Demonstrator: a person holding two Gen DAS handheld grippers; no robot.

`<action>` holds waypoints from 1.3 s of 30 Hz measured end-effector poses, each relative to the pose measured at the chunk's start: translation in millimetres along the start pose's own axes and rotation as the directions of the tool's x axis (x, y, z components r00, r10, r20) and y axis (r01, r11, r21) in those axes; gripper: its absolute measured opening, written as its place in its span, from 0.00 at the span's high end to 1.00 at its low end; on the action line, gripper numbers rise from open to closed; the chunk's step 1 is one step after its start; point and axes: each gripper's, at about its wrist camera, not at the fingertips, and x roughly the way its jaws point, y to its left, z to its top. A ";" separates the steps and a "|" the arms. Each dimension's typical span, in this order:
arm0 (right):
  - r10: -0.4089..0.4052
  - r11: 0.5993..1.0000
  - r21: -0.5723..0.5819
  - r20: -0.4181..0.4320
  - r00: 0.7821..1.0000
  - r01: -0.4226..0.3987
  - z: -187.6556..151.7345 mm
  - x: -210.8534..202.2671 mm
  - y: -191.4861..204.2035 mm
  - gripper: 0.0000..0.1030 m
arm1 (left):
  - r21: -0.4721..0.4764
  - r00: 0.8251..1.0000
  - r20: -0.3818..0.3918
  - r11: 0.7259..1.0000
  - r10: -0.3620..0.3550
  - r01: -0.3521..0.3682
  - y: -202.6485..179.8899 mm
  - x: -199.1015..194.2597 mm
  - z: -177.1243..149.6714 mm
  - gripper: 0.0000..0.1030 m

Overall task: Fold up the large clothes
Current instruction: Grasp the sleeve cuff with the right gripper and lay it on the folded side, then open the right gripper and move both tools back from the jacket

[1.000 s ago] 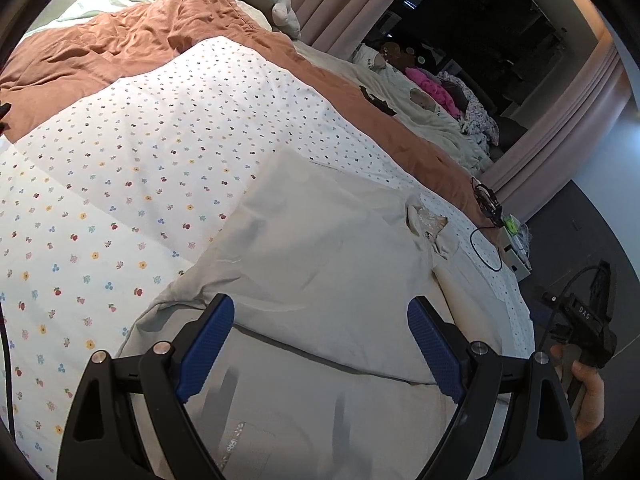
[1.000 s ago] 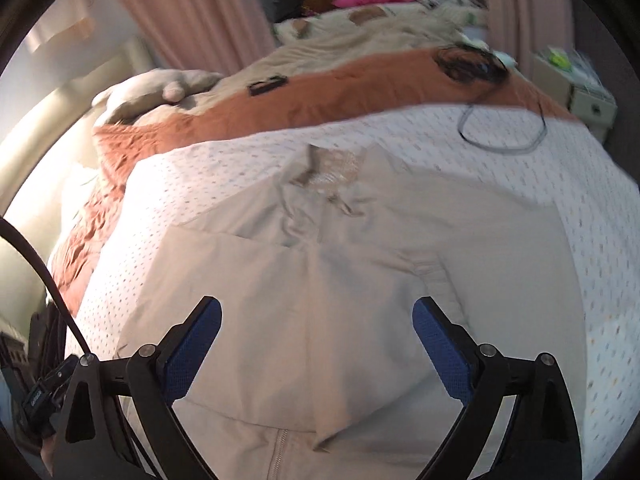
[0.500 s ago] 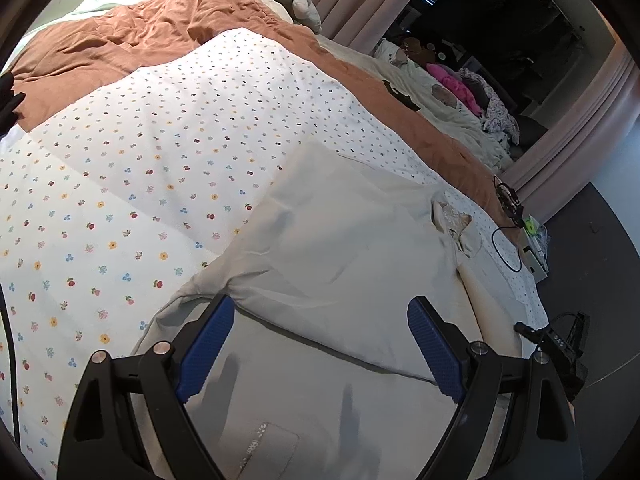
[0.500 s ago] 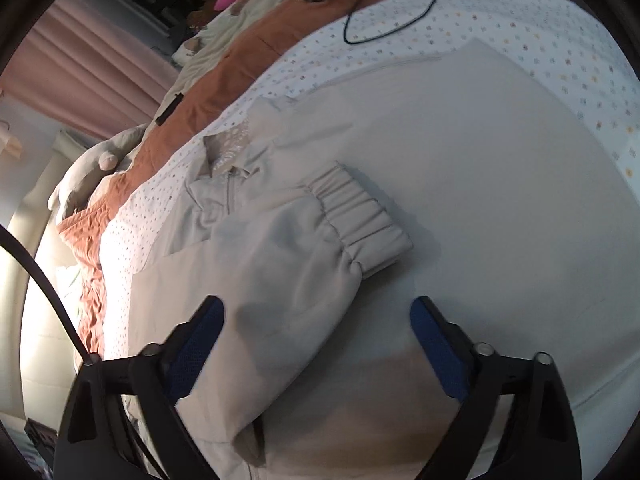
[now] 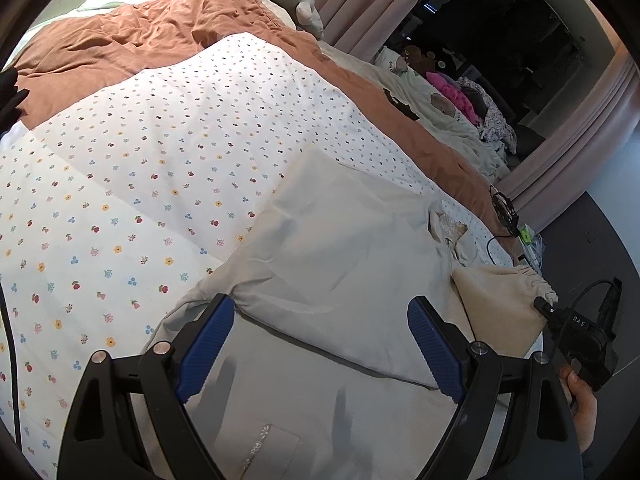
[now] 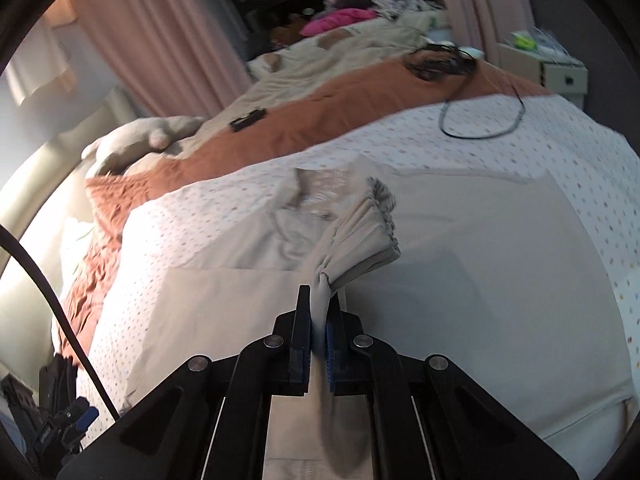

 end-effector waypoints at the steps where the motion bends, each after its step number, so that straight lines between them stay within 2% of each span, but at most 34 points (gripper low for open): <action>1: 0.007 1.000 -0.017 -0.004 1.000 -0.007 -0.7 0.8 10.6 0.98 | -0.009 1.000 0.003 1.000 -0.003 0.003 2.1 -1.1 0.7 0.13; 8: 0.043 0.997 -0.068 -0.063 0.997 -0.047 -13.3 19.5 36.3 0.98 | -0.026 1.000 0.009 1.000 -0.006 0.006 8.9 -3.8 5.2 0.13; 12: 0.120 0.990 -0.056 -0.173 0.978 -0.131 -15.2 45.5 47.3 0.95 | -0.034 1.000 -0.007 0.999 -0.010 0.010 12.4 -1.5 5.7 0.13; 14: 0.170 0.983 -0.023 -0.235 0.957 -0.180 -16.6 58.5 47.1 0.85 | -0.040 1.000 -0.015 0.999 -0.016 0.015 14.7 0.3 5.4 0.13; 15: 0.195 0.979 -0.014 -0.246 0.950 -0.205 -18.7 60.4 46.3 0.68 | -0.043 1.000 -0.017 0.999 -0.016 0.016 15.6 0.4 5.6 0.13; 16: 0.211 0.975 -0.011 -0.245 0.946 -0.220 -17.5 60.3 43.0 0.41 | -0.045 1.000 -0.017 0.999 -0.016 0.016 16.4 0.2 5.7 0.13; 18: 0.225 0.972 -0.017 -0.226 0.948 -0.235 -15.6 55.3 35.5 0.27 | -0.047 1.000 -0.017 0.999 -0.017 0.016 17.1 0.4 6.1 0.13; 22: 0.216 0.974 -0.025 -0.218 0.952 -0.227 -14.2 42.3 8.8 0.27 | -0.045 1.000 -0.019 0.999 -0.014 0.013 15.7 -0.1 5.6 0.13; 25: 0.141 0.986 -0.065 -0.187 0.972 -0.156 -27.2 23.2 -3.1 0.27 | -0.033 1.000 -0.024 0.999 -0.016 0.015 10.4 -2.8 4.0 0.13; 31: 0.082 0.995 -0.046 -0.166 0.983 -0.091 -41.8 -20.8 -41.7 0.27 | 0.018 0.999 -0.033 0.999 -0.031 0.032 -14.4 -22.1 -0.3 0.13; 39: 0.033 0.999 0.026 -0.125 0.992 -0.030 -61.7 -117.2 -96.8 0.27 | 0.119 0.999 -0.022 0.992 -0.043 0.045 -45.8 -61.1 -19.4 0.13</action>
